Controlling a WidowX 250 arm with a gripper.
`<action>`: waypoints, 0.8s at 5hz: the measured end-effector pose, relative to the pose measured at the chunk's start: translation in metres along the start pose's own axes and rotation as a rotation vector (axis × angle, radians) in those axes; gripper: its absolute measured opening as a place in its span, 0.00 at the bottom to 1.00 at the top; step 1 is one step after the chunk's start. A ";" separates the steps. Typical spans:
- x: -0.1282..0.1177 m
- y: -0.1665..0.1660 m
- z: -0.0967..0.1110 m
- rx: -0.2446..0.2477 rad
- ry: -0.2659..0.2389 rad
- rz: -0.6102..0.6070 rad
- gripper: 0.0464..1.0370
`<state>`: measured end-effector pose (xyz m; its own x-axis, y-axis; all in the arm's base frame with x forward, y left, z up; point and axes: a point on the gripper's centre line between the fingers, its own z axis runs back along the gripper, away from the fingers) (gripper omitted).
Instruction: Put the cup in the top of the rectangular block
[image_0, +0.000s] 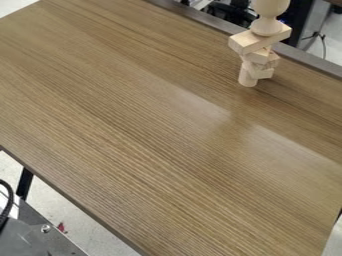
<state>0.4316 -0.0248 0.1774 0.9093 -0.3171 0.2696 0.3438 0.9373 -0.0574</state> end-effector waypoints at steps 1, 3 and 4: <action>0.001 0.001 -0.004 0.002 0.001 -0.007 0.78; 0.000 0.004 -0.009 0.018 -0.007 -0.014 0.84; -0.001 0.001 -0.014 0.017 -0.003 -0.021 0.97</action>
<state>0.4343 -0.0255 0.1638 0.9013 -0.3362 0.2733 0.3587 0.9328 -0.0355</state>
